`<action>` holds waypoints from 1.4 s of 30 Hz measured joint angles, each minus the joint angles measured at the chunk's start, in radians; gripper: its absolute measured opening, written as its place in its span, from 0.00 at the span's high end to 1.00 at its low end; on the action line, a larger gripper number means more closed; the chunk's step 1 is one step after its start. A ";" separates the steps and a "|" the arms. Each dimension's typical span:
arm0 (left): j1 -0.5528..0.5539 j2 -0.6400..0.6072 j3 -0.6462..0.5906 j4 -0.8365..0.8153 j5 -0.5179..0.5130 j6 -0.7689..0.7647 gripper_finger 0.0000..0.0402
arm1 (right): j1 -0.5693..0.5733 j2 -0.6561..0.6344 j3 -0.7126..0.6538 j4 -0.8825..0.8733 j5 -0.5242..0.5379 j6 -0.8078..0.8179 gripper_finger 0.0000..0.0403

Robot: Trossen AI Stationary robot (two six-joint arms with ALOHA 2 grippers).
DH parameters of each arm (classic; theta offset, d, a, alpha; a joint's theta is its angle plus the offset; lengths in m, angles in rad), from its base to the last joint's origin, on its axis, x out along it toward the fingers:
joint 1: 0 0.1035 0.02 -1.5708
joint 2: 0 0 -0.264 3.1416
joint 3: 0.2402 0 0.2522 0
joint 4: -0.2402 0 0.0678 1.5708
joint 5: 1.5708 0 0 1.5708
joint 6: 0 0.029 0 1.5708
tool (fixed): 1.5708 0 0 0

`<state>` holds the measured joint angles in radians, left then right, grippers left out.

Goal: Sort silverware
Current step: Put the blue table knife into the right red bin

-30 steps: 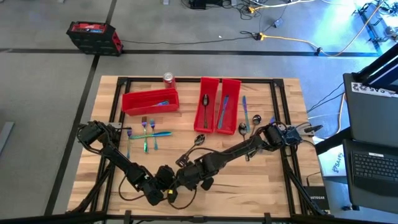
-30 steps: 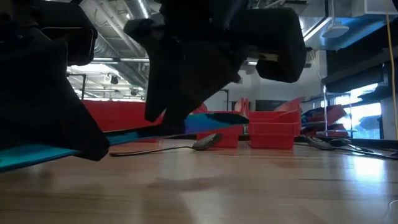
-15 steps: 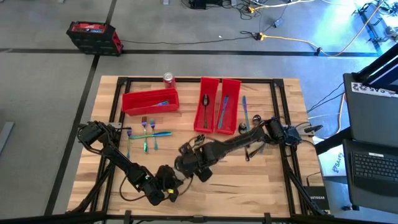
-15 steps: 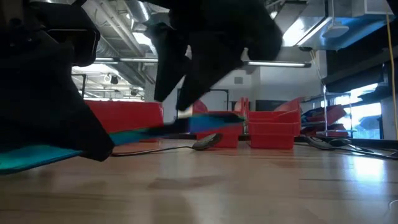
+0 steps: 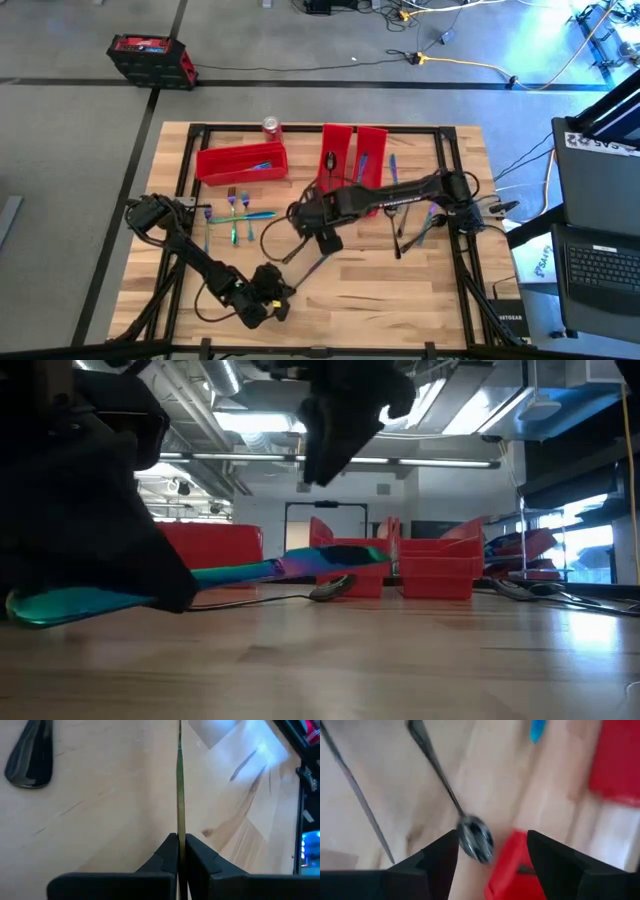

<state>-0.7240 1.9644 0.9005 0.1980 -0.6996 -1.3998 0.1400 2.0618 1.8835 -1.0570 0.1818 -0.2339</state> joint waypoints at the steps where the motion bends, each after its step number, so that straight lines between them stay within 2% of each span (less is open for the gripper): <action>1: 0.005 0.001 0.011 -0.012 0.002 -0.003 1.00 | -0.003 -0.012 0.000 -0.008 0.002 0.022 0.45; 5: 0.033 0.004 0.078 -0.105 0.042 0.006 1.00 | -0.022 -0.057 -0.005 -0.083 0.042 0.106 0.45; 7: 0.050 0.006 0.116 -0.158 0.059 0.020 1.00 | -0.037 -0.103 -0.054 -0.082 0.082 0.147 0.46; 10: 0.081 0.008 0.155 -0.195 0.052 0.070 1.00 | -0.062 -0.233 -0.204 0.007 0.098 0.178 0.49; 15: 0.133 0.007 0.214 -0.190 0.060 0.167 1.00 | -0.076 -0.521 -0.565 0.252 0.101 0.235 0.54; 18: 0.167 0.007 0.260 -0.195 0.062 0.207 1.00 | -0.076 -0.696 -0.740 0.334 0.190 0.306 0.56; 22: 0.218 0.006 0.337 -0.218 0.044 0.233 1.00 | -0.076 -0.893 -0.899 0.288 0.346 0.490 0.59; 25: 0.254 0.005 0.398 -0.275 0.030 0.285 1.00 | -0.075 -1.027 -0.985 0.269 0.412 0.614 0.60; 32: 0.341 0.003 0.549 -0.416 -0.009 0.439 1.00 | -0.075 -1.211 -1.100 0.199 0.442 0.724 0.61; 37: 0.417 0.002 0.642 -0.491 0.020 0.531 1.00 | -0.075 -1.246 -1.117 0.085 0.503 0.827 0.61; 42: 0.491 0.001 0.700 -0.584 0.039 0.519 1.00 | -0.075 -1.245 -1.117 0.050 0.535 0.839 0.61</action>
<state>-0.2334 1.9656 1.6005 -0.3860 -0.6601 -0.8813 0.0647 0.8173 0.7662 -1.0065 0.7166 0.6048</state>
